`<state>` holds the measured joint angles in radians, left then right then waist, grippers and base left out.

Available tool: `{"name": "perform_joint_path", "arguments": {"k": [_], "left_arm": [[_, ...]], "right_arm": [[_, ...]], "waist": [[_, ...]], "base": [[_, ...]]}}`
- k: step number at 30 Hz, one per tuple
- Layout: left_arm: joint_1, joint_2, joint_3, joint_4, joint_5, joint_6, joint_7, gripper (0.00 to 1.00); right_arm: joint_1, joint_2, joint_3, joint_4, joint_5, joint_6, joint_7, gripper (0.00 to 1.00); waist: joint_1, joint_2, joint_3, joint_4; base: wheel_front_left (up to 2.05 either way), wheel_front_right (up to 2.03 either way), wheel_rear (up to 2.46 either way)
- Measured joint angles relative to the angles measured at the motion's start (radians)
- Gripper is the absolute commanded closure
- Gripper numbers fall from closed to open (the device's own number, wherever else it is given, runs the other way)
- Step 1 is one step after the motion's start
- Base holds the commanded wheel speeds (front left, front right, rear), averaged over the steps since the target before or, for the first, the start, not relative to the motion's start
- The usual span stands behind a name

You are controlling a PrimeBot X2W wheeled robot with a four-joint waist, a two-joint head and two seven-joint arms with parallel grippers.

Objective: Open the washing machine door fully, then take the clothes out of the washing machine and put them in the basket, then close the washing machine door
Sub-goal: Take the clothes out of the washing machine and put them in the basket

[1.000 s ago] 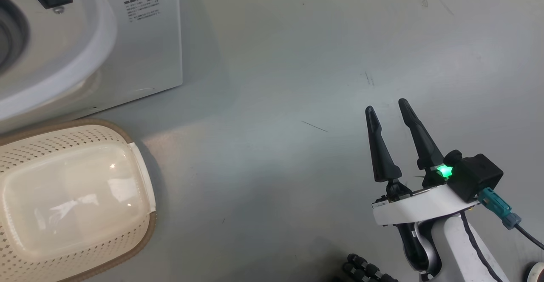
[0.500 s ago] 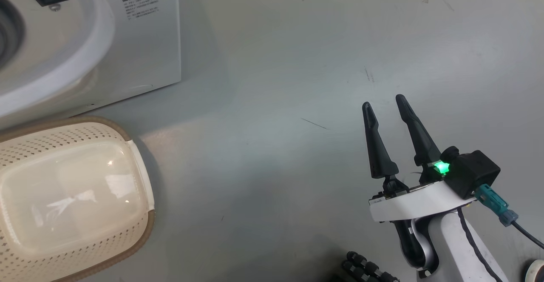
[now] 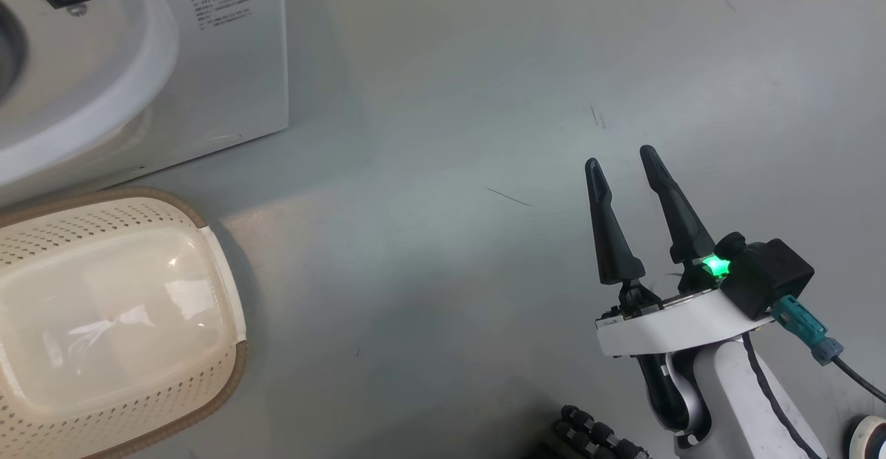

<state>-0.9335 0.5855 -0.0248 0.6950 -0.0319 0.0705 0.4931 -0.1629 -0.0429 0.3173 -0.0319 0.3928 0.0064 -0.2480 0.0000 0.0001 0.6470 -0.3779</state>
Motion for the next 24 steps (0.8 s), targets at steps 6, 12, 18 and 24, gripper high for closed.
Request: {"name": "perform_joint_path", "arguments": {"k": [6, 12, 18, 24], "left_arm": [[-0.011, -0.026, 0.009, 0.020, -0.020, 0.004, 0.000, 1.00], [-0.021, -0.062, -0.001, 0.043, -0.022, 0.005, -0.030, 1.00], [-0.023, -0.085, 0.007, 0.062, -0.040, 0.008, -0.093, 1.00], [-0.020, -0.139, 0.015, 0.075, -0.067, 0.010, -0.188, 1.00]], "right_arm": [[-0.014, 0.000, 0.005, -0.014, 0.003, 0.000, -0.004, 0.00], [-0.015, 0.000, -0.006, -0.015, 0.002, 0.000, -0.005, 0.00], [-0.015, 0.000, -0.013, -0.011, -0.002, -0.001, -0.005, 0.00], [-0.015, 0.000, -0.026, -0.004, -0.015, -0.001, -0.005, 0.00]], "waist": [[0.0000, 0.0000, -0.002, 0.002], [0.0000, 0.0000, -0.012, 0.019], [0.0000, 0.0000, -0.034, 0.036], [0.0000, 0.0000, -0.066, 0.056]], "base": [[0.00, 0.00, 0.00], [0.00, 0.00, 0.00], [0.00, 0.00, 0.00], [0.00, 0.00, 0.00]]}}
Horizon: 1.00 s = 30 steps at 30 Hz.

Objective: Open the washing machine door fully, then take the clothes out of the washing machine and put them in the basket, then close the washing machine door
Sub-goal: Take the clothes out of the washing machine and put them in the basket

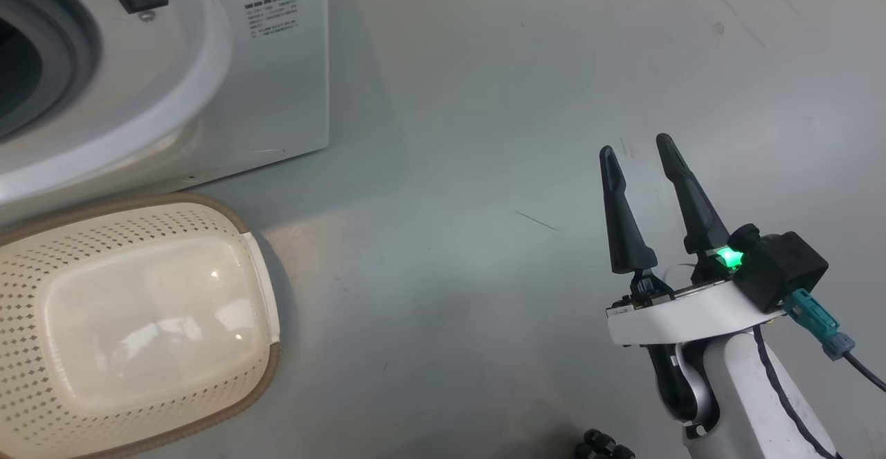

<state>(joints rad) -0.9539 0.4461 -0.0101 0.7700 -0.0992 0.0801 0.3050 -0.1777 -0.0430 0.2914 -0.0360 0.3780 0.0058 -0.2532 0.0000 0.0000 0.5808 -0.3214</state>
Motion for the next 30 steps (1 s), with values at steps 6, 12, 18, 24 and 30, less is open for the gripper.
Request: {"name": "perform_joint_path", "arguments": {"k": [6, 12, 18, 24, 30], "left_arm": [[0.016, -0.067, 0.001, 0.004, -0.029, -0.002, -0.113, 1.00], [0.072, -0.108, 0.005, 0.033, -0.052, -0.008, -0.221, 1.00], [0.118, -0.165, 0.006, 0.055, -0.078, -0.029, -0.299, 1.00], [0.182, -0.205, 0.001, 0.074, -0.101, -0.053, -0.384, 1.00], [0.253, -0.235, -0.003, 0.083, -0.114, -0.085, -0.467, 1.00]], "right_arm": [[0.001, -0.001, -0.018, 0.020, -0.020, 0.000, 0.000, 0.00], [0.005, -0.001, -0.038, 0.038, -0.037, 0.002, 0.000, 0.00], [0.026, -0.001, -0.053, 0.051, -0.046, 0.003, 0.000, 0.00], [0.065, -0.007, -0.067, 0.068, -0.056, 0.011, 0.000, 0.00], [0.106, -0.011, -0.081, 0.079, -0.057, 0.019, 0.000, 0.00]], "waist": [[0.0000, 0.0000, -0.041, 0.027], [0.0000, 0.0000, -0.093, 0.057], [0.0000, 0.0000, -0.142, 0.086], [0.0000, 0.0000, -0.203, 0.124], [0.0000, 0.0000, -0.275, 0.172]], "base": [[0.00, 0.00, 0.00], [0.00, 0.00, 0.00], [0.00, 0.00, 0.00], [0.00, 0.00, 0.00], [0.00, 0.00, 0.00]]}}
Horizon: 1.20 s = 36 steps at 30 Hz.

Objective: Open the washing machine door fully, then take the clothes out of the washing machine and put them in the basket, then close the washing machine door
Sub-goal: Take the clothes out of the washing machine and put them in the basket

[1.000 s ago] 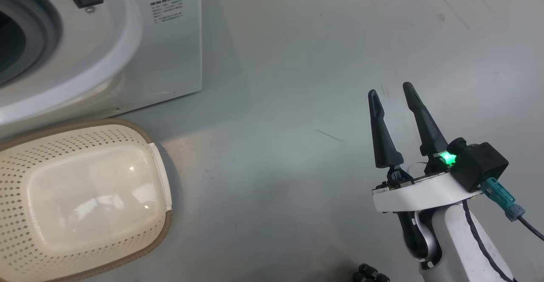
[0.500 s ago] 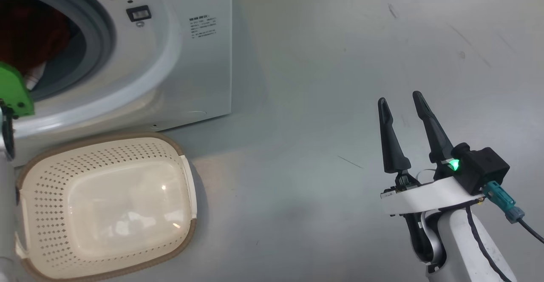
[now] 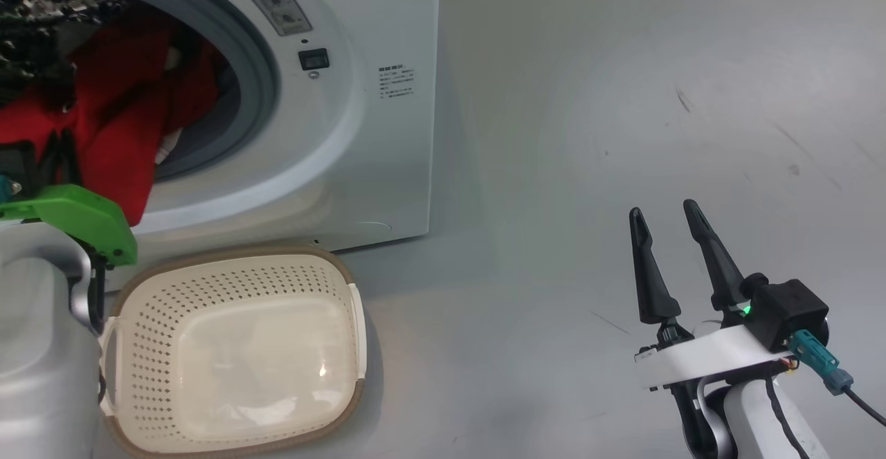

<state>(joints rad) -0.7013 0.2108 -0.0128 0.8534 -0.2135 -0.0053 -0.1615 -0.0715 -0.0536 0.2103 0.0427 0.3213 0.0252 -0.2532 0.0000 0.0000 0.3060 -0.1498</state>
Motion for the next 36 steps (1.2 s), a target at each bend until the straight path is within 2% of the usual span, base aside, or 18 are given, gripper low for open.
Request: {"name": "perform_joint_path", "arguments": {"k": [9, 22, 28, 33, 36], "left_arm": [[0.087, -0.038, -0.036, 0.003, -0.002, -0.035, -0.060, 1.00], [0.226, -0.076, -0.062, -0.055, 0.004, -0.053, -0.082, 1.00], [0.267, -0.078, -0.047, -0.160, 0.003, -0.053, -0.087, 1.00], [0.279, -0.079, -0.014, -0.362, 0.003, -0.053, -0.088, 1.00], [0.284, -0.073, 0.002, -0.483, 0.031, -0.034, -0.088, 1.00]], "right_arm": [[0.052, -0.007, -0.007, 0.014, -0.008, 0.009, 0.000, 0.00], [0.096, -0.006, -0.012, 0.014, -0.011, 0.018, 0.000, 0.00], [0.107, -0.005, -0.014, 0.012, -0.012, 0.018, 0.000, 0.00], [0.123, -0.004, -0.016, 0.011, -0.015, 0.018, 0.000, 0.00], [0.123, -0.004, -0.015, 0.011, -0.016, 0.026, 0.000, 0.00]], "waist": [[0.0000, 0.0000, -0.079, 0.068], [0.0000, 0.0000, -0.169, 0.145], [0.0000, 0.0000, -0.195, 0.170], [0.0000, 0.0000, -0.205, 0.188], [0.0000, 0.0000, -0.209, 0.194]], "base": [[0.00, 0.00, 0.00], [0.00, 0.00, 0.00], [0.00, 0.00, 0.00], [0.00, 0.00, 0.00], [0.00, 0.00, 0.00]]}}
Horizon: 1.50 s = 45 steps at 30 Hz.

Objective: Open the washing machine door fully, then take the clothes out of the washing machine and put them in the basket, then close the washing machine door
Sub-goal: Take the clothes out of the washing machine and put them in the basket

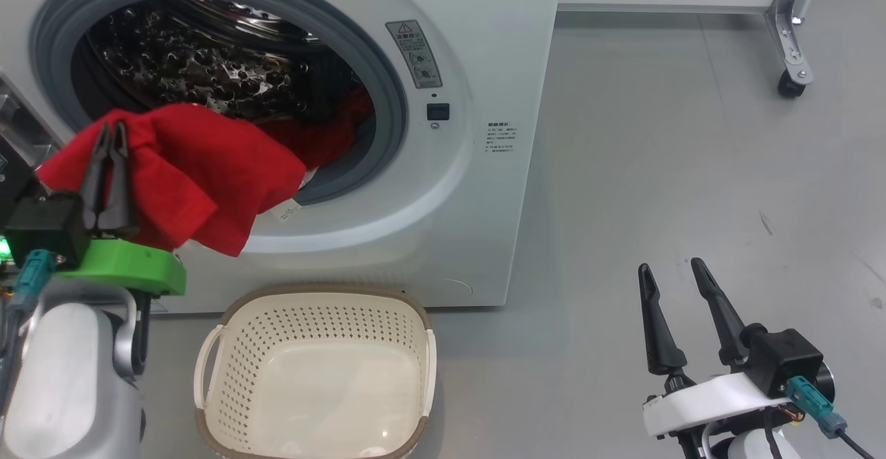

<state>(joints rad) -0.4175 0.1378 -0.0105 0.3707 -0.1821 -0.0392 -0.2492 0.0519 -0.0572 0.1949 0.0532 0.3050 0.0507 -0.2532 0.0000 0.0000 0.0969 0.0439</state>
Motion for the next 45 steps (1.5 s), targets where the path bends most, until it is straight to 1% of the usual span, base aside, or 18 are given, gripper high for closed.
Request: {"name": "perform_joint_path", "arguments": {"k": [3, 8, 20, 24, 28, 31, 42, 45], "left_arm": [[0.016, 0.000, 0.028, -0.104, 0.009, 0.015, -0.003, 1.00], [0.050, -0.003, 0.042, -0.240, 0.031, 0.018, -0.003, 1.00], [0.168, -0.031, 0.039, -0.320, 0.036, 0.018, -0.007, 1.00], [0.220, -0.034, 0.014, -0.279, 0.036, 0.006, -0.007, 1.00], [0.281, -0.040, -0.026, -0.185, 0.045, -0.006, -0.007, 1.00], [0.309, -0.041, -0.038, -0.124, 0.052, -0.011, -0.006, 1.00], [0.314, -0.040, -0.037, -0.006, 0.045, -0.019, 0.021, 1.00], [0.307, -0.030, -0.039, 0.022, 0.048, -0.019, 0.033, 1.00]], "right_arm": [[0.000, 0.000, 0.003, 0.000, -0.001, 0.001, 0.000, 0.00], [0.000, 0.000, 0.004, 0.000, -0.002, 0.003, 0.000, 0.00], [0.001, 0.001, 0.012, 0.000, -0.004, 0.010, 0.000, 0.00], [0.001, 0.002, 0.013, -0.001, -0.006, 0.010, 0.000, 0.00], [0.001, 0.002, 0.019, -0.001, -0.009, 0.010, 0.000, 0.00], [0.000, 0.002, 0.025, -0.001, -0.009, 0.010, 0.000, 0.00], [-0.003, 0.002, 0.035, 0.000, -0.019, 0.013, 0.000, 0.00], [-0.009, 0.003, 0.040, -0.001, -0.025, 0.013, 0.000, 0.00]], "waist": [[0.0000, 0.0000, -0.003, 0.004], [0.0000, 0.0000, -0.005, 0.005], [0.0000, 0.0000, -0.002, -0.012], [0.0000, 0.0000, 0.008, -0.020], [0.0000, 0.0000, 0.018, -0.030], [0.0000, 0.0000, 0.027, -0.038], [0.0000, 0.0000, 0.076, -0.070], [0.0000, 0.0000, 0.098, -0.082]], "base": [[0.00, 0.00, 0.00], [0.00, 0.00, 0.00], [0.00, 0.00, 0.00], [0.00, 0.00, 0.00], [0.00, 0.00, 0.00], [0.00, 0.00, 0.00], [0.00, 0.00, 0.00], [0.00, 0.00, 0.00]]}}
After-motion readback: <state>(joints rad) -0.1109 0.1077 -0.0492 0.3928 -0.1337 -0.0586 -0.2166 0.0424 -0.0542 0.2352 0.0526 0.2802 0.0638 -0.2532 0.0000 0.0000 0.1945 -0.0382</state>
